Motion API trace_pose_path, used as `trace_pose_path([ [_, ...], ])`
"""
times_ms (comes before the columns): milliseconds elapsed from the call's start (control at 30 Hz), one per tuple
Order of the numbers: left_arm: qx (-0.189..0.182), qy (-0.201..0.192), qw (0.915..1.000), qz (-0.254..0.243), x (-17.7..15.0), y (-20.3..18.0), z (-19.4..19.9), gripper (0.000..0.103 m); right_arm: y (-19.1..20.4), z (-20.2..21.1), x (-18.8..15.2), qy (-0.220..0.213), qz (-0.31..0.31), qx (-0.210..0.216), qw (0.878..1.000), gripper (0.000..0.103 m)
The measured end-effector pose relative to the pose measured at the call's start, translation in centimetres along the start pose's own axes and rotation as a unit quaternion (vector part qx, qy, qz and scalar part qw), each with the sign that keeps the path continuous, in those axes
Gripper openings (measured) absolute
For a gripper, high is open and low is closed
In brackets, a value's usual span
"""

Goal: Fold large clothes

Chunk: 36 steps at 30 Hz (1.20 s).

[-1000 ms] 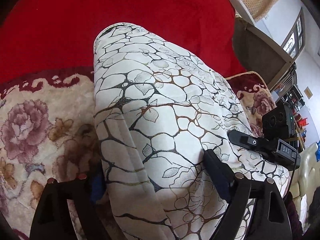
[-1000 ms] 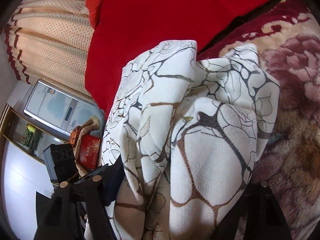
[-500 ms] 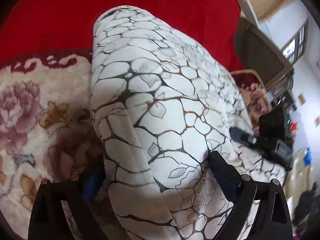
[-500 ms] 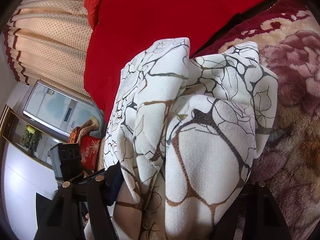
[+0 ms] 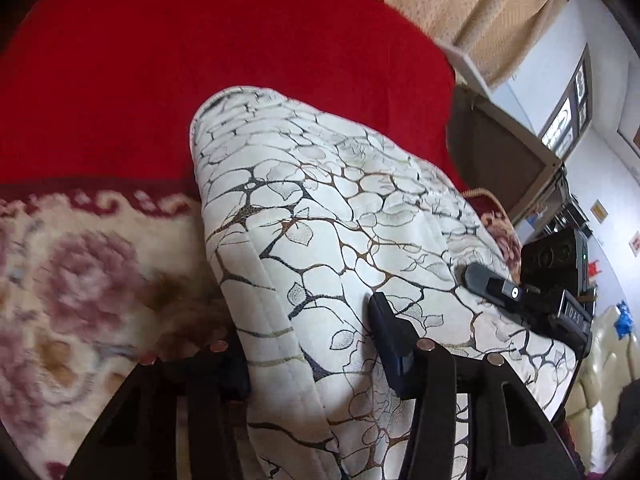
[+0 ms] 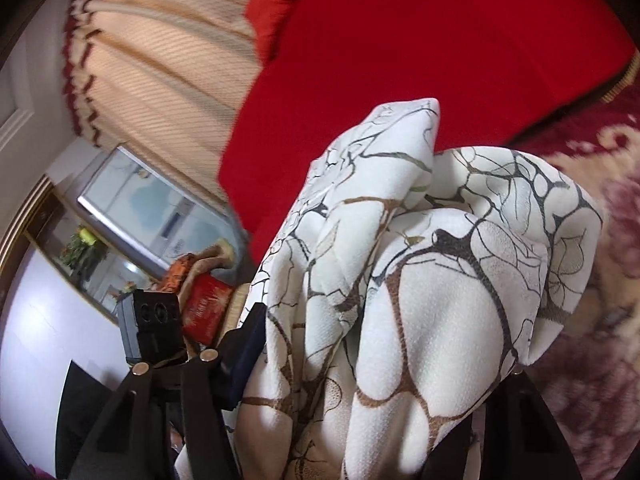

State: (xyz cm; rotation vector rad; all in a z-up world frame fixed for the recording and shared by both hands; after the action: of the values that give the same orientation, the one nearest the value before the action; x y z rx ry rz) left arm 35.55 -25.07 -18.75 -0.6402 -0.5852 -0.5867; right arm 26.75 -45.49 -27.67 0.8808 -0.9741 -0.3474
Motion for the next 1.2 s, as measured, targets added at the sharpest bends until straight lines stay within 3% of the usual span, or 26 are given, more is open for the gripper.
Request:
trace_pose_path([
  [133, 0.045, -0.034, 0.9983, -0.012, 0.4, -0.2, 3.0, 0.051, 2.5, -1.6, -0.5, 0.0, 0.02, 0.028, 0.999, 0.062],
  [300, 0.084, -0.041, 0.9955, -0.019, 0.3, 0.7, 3.4, 0.051, 4.6, -4.0, -2.2, 0.002, 0.035, 0.051, 0.998, 0.061],
  [433, 0.134, 0.022, 0.9905, -0.02, -1.2, 2.4, -0.8, 0.057, 2.1, -6.4, -4.1, 0.026, -0.001, 0.012, 1.0, 0.056],
  [533, 0.199, 0.078, 0.9766, -0.024, -3.1, 4.6, -3.7, 0.069, -1.3, -7.9, -5.9, 0.055, -0.041, -0.031, 0.997, 0.054],
  [600, 0.208, 0.073, 0.975, -0.03, -3.4, 4.7, -3.7, 0.073, -2.1, -8.2, -6.8, 0.061, -0.046, -0.041, 0.996, 0.054],
  [700, 0.214, 0.06, 0.9739, -0.043, -4.1, 4.4, -3.2, 0.076, -2.0, -7.7, -7.3, 0.058, -0.019, -0.071, 0.996, 0.065],
  [1000, 0.226, 0.029, 0.9715, -0.065, -6.4, 3.1, -0.4, 0.077, -1.6, -5.6, -9.5, 0.037, 0.004, -0.112, 0.993, 0.065],
  [1200, 0.27, -0.011, 0.96, -0.073, -7.7, 4.1, 2.8, 0.077, -0.3, -5.6, -9.4, 0.044, 0.022, -0.142, 0.989, 0.069],
])
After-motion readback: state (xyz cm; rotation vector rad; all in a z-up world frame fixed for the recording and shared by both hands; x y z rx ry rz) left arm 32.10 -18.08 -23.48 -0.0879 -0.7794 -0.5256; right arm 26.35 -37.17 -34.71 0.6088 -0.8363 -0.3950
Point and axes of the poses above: each gripper's, at about its wrist camera, not at the fingertips, and z roughly against the way its jaws point, y to its left, x to its top, the point moved 2 cm from there along -z, roughly the way its jaws point, and after that the axes turned 2 degrees about y, right-handed, at the moved point
